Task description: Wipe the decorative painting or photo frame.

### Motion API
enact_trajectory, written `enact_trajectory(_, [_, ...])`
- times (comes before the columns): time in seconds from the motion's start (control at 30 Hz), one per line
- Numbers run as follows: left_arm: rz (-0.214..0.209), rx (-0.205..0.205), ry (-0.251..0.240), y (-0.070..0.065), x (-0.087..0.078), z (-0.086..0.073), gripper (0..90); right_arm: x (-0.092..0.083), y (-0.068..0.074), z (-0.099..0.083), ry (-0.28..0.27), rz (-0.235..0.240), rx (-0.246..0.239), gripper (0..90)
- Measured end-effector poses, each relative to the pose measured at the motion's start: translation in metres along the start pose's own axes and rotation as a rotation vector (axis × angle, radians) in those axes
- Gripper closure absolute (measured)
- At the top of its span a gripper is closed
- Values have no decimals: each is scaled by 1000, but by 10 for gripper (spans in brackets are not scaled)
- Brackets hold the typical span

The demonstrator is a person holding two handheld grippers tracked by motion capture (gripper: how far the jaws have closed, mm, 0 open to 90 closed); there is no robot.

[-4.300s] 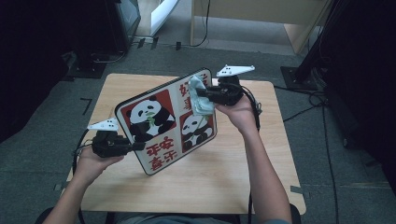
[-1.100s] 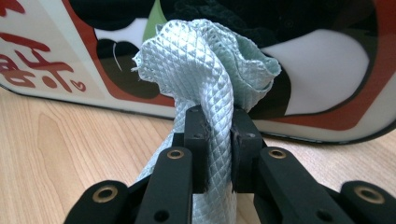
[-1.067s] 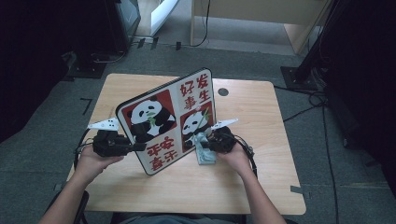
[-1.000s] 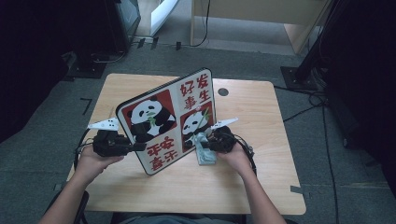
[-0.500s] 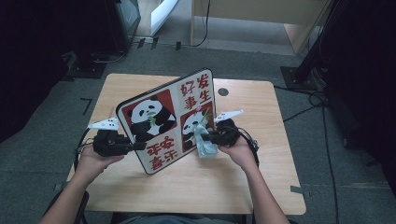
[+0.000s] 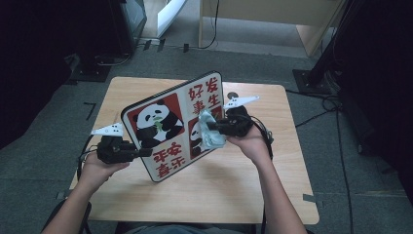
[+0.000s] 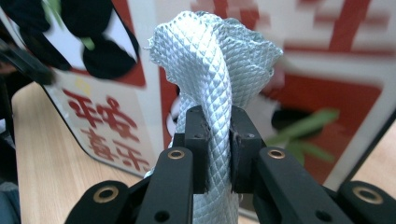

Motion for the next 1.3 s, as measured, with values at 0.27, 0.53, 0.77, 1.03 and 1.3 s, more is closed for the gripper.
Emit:
enact_trajectory(0.27, [13, -2, -7, -2, 0, -1, 779, -7, 7, 33, -61, 13, -69, 809])
enact_trajectory(0.53, [21, 0, -8, -2, 0, -1, 783, -14, 12, 61, -139, 24, -111, 809])
enact_trajectory(0.77, [21, 0, -6, -2, -1, -1, 783, -12, 11, 72, -179, 18, -132, 809])
enact_trajectory(1.03, [31, 1, -6, -3, -1, -1, 788, 5, 12, 77, -170, 25, -146, 808])
enact_trajectory(1.3, [32, 4, -6, -4, -1, -2, 787, 8, 12, 77, -172, 34, -136, 808])
Point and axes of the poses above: each handheld gripper's, and its own axes: x roughly forward along the jaws, z roughly out of its top, y roughly to its left, the point moved 2 cm from there along x, roughly forward along the jaws, and after that the axes turned 8 degrees about -y, right-handed, at the moved point
